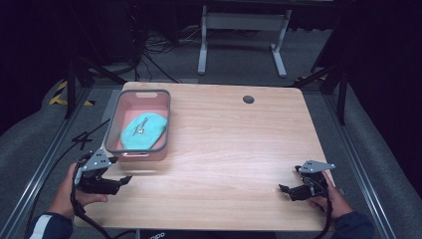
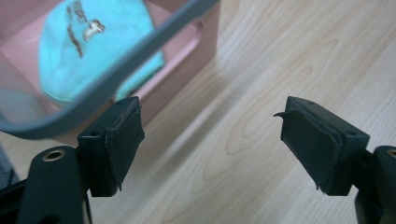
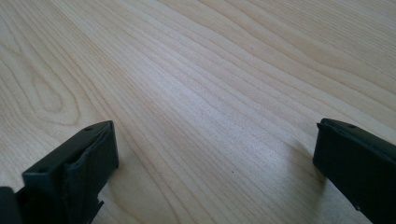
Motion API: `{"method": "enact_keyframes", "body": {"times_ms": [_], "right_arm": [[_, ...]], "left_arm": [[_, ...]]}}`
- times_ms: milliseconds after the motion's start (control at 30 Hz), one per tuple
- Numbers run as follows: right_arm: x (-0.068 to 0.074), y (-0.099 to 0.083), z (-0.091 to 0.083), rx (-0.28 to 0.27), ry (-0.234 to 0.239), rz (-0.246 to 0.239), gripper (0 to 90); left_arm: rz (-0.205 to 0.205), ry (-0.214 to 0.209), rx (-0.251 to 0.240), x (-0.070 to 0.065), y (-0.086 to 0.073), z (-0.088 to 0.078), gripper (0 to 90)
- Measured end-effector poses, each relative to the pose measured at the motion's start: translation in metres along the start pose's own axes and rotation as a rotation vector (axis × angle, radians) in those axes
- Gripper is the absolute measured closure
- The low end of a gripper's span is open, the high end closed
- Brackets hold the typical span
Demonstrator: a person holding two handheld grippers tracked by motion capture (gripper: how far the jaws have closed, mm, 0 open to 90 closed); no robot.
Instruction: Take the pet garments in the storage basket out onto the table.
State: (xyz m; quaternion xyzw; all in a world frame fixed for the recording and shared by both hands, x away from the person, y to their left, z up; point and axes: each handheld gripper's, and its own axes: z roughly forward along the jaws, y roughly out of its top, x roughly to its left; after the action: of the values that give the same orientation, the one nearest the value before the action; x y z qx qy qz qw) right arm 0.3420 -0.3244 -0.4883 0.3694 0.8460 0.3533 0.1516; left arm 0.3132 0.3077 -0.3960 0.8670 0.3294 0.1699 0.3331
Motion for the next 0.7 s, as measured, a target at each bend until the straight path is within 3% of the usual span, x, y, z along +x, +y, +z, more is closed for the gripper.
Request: {"method": "enact_keyframes", "body": {"times_ms": [200,367,700], "right_arm": [[0.0,0.0,0.0,0.0,-0.001,0.002,0.4],[0.0,0.0,0.0,0.0,-0.001,0.002,0.4],[0.0,0.0,0.0,0.0,-0.001,0.002,0.4]], "left_arm": [[0.044,0.011,0.006,0.005,0.03,-0.007,20.1],[0.071,0.009,0.042,0.015,0.051,0.0,19.9],[0.05,0.018,0.062,0.038,0.077,0.012,20.2]]}}
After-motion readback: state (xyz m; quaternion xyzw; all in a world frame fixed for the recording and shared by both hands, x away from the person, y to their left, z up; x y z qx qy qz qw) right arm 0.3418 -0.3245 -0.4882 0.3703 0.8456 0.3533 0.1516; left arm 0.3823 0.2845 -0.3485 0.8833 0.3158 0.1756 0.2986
